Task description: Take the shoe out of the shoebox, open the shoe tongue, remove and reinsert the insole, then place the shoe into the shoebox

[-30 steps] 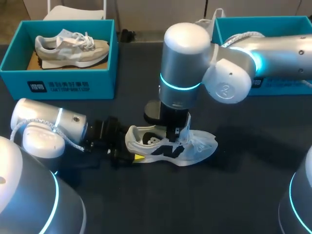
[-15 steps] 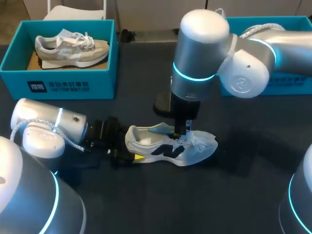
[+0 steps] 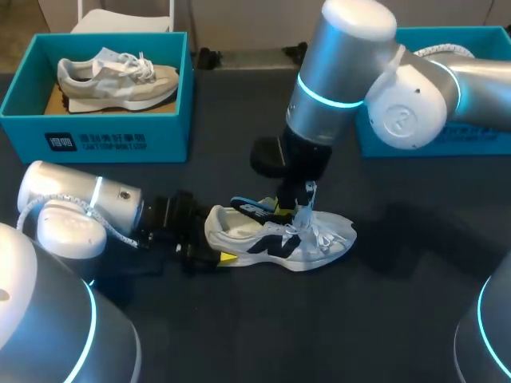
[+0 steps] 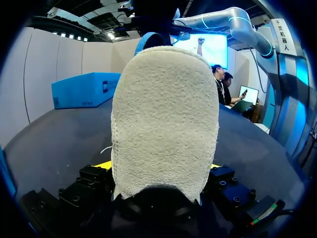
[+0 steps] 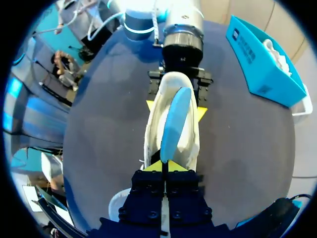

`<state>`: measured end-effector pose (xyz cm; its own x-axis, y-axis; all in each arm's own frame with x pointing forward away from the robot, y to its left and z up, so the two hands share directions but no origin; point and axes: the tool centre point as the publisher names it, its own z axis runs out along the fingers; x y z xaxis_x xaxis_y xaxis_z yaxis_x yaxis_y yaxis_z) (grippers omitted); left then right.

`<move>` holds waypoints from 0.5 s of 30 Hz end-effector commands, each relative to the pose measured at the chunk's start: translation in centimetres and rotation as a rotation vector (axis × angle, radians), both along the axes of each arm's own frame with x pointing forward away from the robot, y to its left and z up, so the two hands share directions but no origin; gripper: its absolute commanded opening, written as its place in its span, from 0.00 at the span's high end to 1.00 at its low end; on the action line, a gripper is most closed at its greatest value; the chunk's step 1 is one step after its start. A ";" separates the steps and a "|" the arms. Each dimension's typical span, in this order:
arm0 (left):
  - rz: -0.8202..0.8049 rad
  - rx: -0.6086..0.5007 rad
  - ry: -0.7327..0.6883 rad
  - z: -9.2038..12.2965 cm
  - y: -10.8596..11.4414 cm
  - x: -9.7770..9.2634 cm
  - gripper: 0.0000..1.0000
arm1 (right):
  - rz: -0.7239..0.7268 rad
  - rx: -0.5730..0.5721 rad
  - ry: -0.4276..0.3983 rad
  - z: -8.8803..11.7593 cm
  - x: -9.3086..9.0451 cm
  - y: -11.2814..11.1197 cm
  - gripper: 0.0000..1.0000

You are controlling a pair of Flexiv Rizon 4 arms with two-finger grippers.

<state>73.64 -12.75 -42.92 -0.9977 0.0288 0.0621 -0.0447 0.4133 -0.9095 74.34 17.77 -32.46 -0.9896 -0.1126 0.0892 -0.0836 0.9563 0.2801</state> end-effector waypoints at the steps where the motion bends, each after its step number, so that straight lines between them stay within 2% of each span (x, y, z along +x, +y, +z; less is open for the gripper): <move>1: 0.000 0.002 0.000 -0.5 0.0 0.3 1.00 | 0.051 0.017 0.090 0.0 1.0 0.8 1.00; 6: 0.000 0.002 0.000 -0.5 0.0 0.3 1.00 | 0.109 0.050 0.146 0.3 1.0 1.1 1.00; 15: 0.000 0.002 0.000 -0.5 0.0 0.3 1.00 | 0.282 0.079 0.196 1.7 1.0 2.2 1.00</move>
